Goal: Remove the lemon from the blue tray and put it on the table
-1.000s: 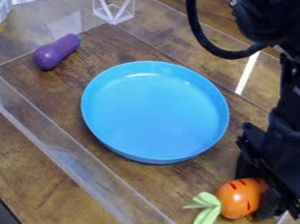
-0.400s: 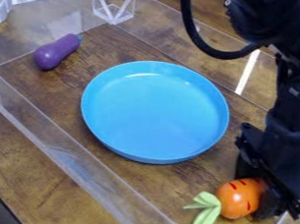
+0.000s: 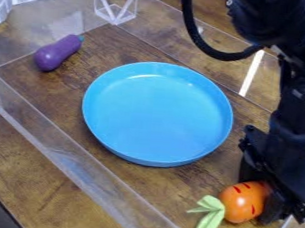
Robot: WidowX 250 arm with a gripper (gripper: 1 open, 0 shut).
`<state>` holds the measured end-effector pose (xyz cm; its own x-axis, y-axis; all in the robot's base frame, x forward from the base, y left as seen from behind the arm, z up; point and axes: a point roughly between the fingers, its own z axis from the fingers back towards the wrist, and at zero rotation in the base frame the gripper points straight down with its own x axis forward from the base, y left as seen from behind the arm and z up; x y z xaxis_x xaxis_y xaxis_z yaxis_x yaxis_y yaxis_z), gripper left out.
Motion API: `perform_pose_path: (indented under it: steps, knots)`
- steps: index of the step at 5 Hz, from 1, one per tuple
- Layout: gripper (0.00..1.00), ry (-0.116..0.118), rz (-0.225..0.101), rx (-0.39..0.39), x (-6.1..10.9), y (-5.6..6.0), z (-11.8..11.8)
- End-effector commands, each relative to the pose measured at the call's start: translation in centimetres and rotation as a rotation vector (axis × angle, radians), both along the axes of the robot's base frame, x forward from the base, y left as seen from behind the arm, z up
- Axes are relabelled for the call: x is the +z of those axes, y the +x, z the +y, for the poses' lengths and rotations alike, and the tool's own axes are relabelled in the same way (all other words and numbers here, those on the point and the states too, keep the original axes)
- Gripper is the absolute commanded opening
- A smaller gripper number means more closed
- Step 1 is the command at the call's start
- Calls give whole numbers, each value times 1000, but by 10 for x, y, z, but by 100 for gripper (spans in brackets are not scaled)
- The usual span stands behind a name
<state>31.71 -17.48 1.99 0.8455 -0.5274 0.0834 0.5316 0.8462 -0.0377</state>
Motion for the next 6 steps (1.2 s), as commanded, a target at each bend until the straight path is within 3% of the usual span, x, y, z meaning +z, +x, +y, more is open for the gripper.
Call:
perform_pose_path:
  steps: [1, 6]
  knots:
    - [0, 1, 12, 26, -2, -1, 6]
    - [0, 7, 41, 58, -5, -6, 8]
